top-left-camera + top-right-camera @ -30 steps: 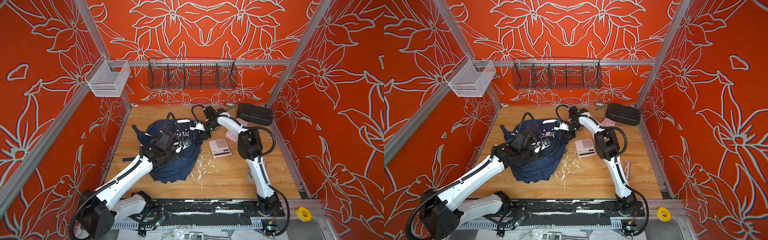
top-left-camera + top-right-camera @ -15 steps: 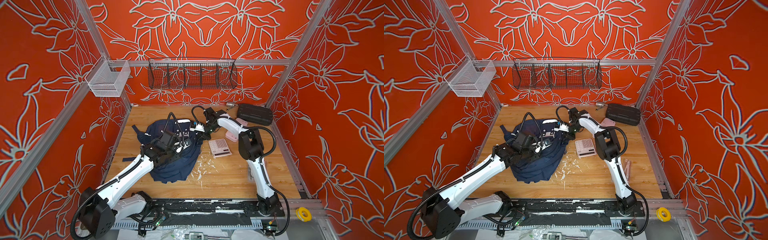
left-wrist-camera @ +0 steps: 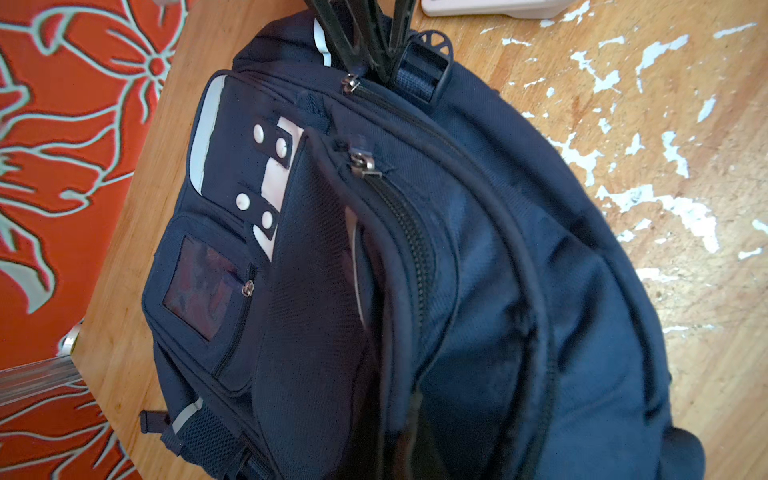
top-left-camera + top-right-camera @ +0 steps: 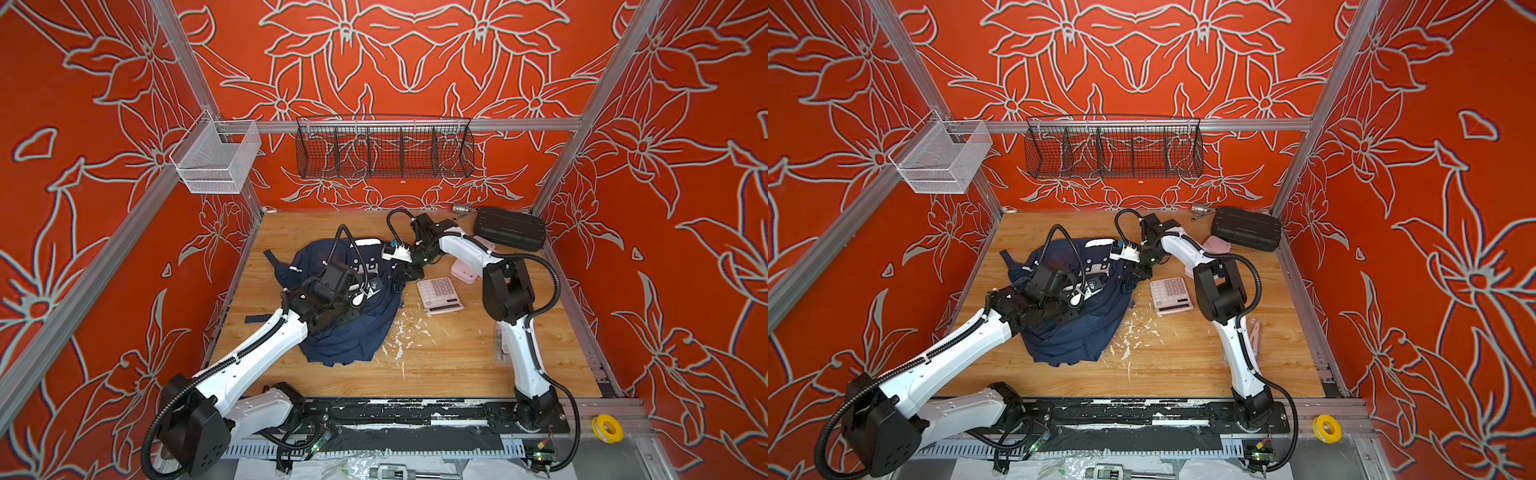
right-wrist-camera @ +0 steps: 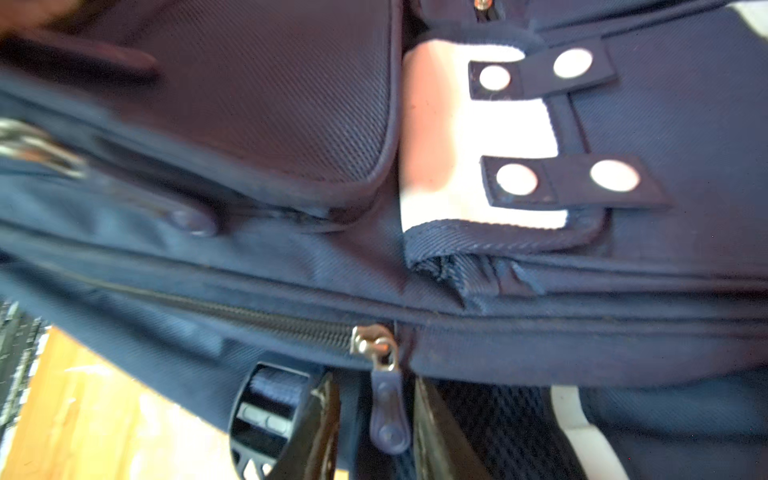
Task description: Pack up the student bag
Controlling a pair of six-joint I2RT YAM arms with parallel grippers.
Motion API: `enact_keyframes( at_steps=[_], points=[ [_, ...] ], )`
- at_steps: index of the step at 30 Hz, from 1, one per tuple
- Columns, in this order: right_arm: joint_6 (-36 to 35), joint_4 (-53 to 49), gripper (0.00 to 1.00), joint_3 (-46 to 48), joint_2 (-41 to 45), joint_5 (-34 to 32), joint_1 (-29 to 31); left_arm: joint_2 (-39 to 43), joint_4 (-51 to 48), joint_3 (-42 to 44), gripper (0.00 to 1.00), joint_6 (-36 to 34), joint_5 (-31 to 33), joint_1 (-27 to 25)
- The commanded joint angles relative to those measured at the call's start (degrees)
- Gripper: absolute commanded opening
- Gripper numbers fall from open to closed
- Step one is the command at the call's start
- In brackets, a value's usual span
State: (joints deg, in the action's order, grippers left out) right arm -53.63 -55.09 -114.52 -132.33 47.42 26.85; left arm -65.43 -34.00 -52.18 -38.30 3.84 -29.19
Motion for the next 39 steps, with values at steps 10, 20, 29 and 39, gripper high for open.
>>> enact_keyframes(
  at_steps=[10, 20, 29, 39],
  points=[
    [2.9, -2.8, 0.20, -3.3, -2.6, 0.6, -0.2, -0.7, 2.5, -1.8, 0.00, 0.1, -0.6, 0.2],
    [2.7, -0.5, 0.34, -3.5, -3.6, 0.0, -0.2, -0.2, 2.2, -2.2, 0.00, 0.2, -1.4, 0.2],
    [2.9, -0.1, 0.25, -2.2, -3.1, 4.3, 0.1, -0.8, 2.2, -2.3, 0.00, 0.6, -1.3, 0.2],
    [2.9, -1.6, 0.29, -4.6, -5.7, -0.6, 1.4, -0.7, 2.3, -2.1, 0.00, 0.8, -1.4, 0.2]
  ],
)
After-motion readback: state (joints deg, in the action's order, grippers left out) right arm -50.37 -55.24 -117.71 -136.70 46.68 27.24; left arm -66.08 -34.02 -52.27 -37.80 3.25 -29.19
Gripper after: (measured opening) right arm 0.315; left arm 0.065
